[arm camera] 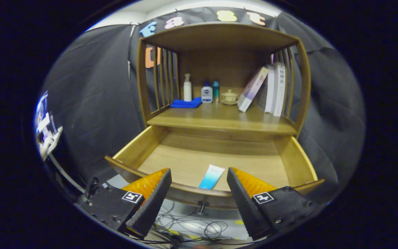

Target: Pull open the drawer, take out the items inside it, and place them on the countertop above the cabinet.

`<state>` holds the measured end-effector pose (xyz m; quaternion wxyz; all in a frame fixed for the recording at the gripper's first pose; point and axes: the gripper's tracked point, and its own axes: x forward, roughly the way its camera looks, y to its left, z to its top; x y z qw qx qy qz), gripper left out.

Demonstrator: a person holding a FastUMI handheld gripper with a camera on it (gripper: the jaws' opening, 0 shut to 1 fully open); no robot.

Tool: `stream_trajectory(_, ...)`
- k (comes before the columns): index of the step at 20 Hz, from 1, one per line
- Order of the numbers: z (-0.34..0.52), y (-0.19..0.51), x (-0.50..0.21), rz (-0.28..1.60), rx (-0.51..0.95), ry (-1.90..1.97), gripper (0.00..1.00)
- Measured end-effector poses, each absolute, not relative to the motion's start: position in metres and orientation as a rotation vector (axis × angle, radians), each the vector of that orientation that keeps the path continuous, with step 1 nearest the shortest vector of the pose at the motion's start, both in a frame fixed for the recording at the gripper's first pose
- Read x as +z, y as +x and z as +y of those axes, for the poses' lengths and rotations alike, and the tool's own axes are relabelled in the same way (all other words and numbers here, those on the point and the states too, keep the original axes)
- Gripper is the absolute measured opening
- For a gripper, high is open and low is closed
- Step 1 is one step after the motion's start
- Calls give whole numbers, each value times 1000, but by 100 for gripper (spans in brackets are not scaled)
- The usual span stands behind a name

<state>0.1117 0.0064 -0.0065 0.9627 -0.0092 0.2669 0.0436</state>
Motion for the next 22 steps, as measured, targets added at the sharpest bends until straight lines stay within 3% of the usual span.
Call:
stream_trajectory(11,-12,174,-73,1048,-31,26,99)
stream_trajectory(22,-21,187,-118,1310,-208,13,92)
